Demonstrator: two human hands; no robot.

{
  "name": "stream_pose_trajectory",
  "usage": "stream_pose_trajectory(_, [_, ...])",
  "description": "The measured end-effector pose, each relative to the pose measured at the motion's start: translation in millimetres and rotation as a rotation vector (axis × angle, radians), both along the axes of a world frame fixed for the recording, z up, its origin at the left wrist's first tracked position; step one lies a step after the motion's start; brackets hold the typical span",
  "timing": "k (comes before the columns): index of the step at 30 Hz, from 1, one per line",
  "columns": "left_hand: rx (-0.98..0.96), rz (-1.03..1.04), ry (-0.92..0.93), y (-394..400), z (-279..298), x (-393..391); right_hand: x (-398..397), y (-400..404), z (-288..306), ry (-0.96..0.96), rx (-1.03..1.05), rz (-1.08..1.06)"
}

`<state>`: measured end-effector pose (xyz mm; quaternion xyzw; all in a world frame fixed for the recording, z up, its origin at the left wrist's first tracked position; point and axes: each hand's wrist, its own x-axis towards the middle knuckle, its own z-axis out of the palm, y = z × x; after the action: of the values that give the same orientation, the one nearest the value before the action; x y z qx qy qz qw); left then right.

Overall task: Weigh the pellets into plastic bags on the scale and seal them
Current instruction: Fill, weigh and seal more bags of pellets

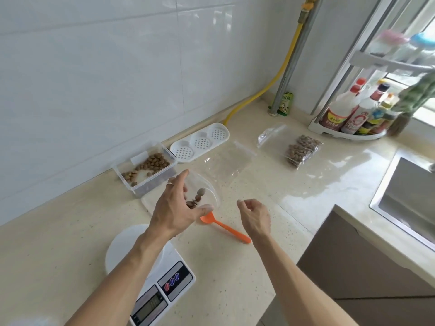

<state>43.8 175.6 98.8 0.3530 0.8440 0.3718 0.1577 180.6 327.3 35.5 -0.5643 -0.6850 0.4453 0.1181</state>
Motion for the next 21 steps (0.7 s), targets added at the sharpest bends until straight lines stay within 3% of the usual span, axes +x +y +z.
stream_pose_trajectory(4, [0.002, 0.008, 0.002, -2.5, 3.4, -2.9, -29.3, 3.1, 73.3, 0.267, 0.086, 0.218])
stream_pose_trajectory(9, [0.031, -0.003, 0.017, -2.6, 6.4, -4.1, -58.3, -3.0, 125.1, 0.124, 0.254, 0.696])
stream_pose_trajectory(13, [0.010, -0.051, -0.045, -11.1, 8.0, -7.4, -70.9, -10.9, 136.6, 0.120, 0.375, 0.737])
stream_pose_trajectory(17, [0.105, -0.050, -0.147, -26.1, 9.1, -12.4, -77.7, -18.2, 142.0, 0.199, 0.285, 0.838])
stream_pose_trajectory(21, [0.028, 0.001, -0.177, -47.4, -3.9, -30.0, -84.1, -20.4, 151.4, 0.287, 0.185, 0.867])
